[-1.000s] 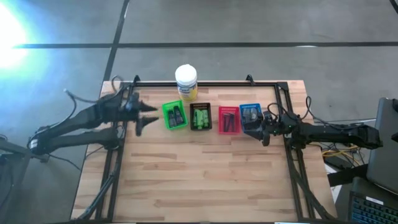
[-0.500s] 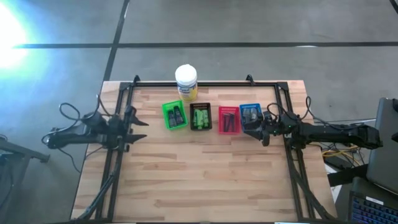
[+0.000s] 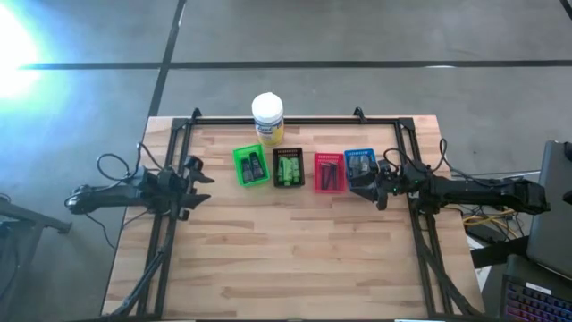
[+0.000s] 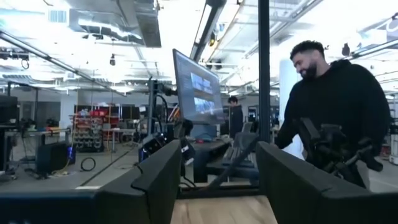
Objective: Pick & Place Travel size toiletries
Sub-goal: Return to Home Position
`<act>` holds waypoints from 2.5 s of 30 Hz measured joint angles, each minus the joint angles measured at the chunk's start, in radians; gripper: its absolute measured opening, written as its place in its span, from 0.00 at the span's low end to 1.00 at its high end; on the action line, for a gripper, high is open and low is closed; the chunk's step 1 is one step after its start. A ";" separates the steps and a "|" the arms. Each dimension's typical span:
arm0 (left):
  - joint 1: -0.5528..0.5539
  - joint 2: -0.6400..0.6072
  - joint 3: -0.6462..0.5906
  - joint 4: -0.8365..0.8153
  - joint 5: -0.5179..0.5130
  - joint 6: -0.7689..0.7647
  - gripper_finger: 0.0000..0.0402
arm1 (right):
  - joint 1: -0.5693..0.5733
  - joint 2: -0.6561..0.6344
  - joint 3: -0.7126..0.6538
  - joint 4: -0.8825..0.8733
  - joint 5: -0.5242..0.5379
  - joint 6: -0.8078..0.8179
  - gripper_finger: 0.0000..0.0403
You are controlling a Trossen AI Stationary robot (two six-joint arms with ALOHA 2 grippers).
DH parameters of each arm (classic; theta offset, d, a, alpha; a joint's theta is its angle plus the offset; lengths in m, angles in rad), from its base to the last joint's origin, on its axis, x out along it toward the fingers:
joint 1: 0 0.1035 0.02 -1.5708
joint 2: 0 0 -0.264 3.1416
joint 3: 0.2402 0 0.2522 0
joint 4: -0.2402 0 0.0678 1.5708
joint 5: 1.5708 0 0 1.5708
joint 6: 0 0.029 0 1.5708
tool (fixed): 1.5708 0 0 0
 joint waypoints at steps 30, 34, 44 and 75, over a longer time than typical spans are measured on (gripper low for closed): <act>0.000 0.022 -0.002 -0.005 -0.003 0.000 0.53 | 0.035 -0.368 0.001 -0.236 -0.024 -0.061 0.87; 0.000 0.022 -0.002 -0.005 -0.003 0.000 0.53 | 0.042 -0.499 0.001 -0.277 -0.037 -0.310 0.89; 0.000 0.025 -0.003 -0.009 -0.001 0.000 0.53 | 0.186 -0.559 0.001 -0.361 -0.025 -0.594 0.84; 0.000 0.028 -0.003 -0.019 -0.003 0.000 0.53 | 0.203 -0.525 0.000 -0.418 -0.017 -0.504 0.65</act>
